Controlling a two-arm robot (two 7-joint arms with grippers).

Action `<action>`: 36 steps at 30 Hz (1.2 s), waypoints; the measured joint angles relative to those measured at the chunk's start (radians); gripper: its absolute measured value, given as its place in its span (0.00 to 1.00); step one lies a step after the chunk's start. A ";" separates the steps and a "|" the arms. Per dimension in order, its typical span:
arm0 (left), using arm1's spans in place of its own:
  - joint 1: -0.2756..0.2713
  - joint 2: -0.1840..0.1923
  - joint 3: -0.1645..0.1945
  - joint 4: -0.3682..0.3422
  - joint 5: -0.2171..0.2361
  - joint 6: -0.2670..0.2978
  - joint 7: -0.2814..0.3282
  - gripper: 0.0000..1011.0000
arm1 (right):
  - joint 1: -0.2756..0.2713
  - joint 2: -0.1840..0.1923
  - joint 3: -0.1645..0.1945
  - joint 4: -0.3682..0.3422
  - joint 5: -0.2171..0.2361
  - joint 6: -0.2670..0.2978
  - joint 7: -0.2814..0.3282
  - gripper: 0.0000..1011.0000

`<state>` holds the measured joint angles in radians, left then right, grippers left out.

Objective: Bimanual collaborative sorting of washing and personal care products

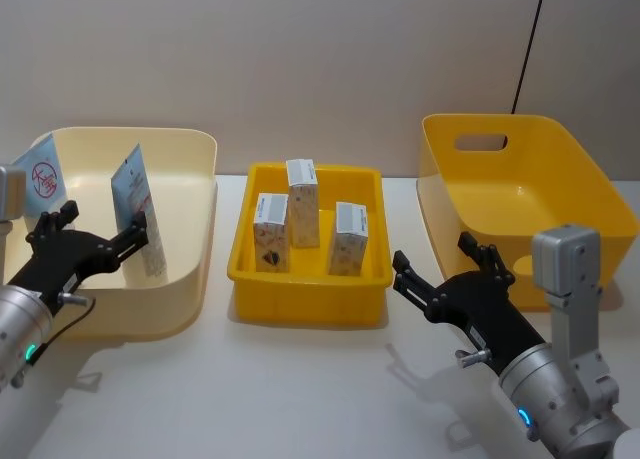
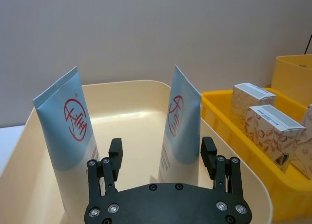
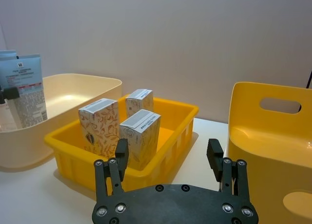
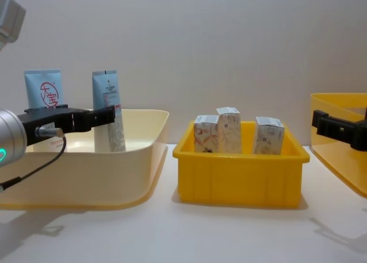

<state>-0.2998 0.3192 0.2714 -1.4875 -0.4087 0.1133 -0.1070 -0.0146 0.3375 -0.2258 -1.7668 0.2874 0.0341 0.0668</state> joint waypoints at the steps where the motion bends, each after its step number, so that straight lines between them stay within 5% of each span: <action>1: 0.000 0.000 0.000 0.000 0.000 0.000 0.000 0.99 | 0.000 0.000 0.000 0.000 0.000 0.000 0.000 0.99; 13: -0.085 -0.035 0.011 0.130 -0.007 -0.019 -0.068 0.99 | 0.000 0.000 0.000 0.000 0.000 0.000 0.000 0.99; 28: -0.145 -0.066 0.023 0.212 -0.009 -0.027 -0.120 0.99 | 0.000 0.000 0.000 0.000 0.000 0.000 0.000 0.99; 36: -0.159 -0.074 0.025 0.230 -0.009 -0.025 -0.133 0.83 | 0.000 0.000 0.000 0.000 0.000 0.000 0.000 0.99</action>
<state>-0.4586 0.2456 0.2965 -1.2575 -0.4177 0.0888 -0.2399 -0.0147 0.3374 -0.2258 -1.7668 0.2873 0.0341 0.0668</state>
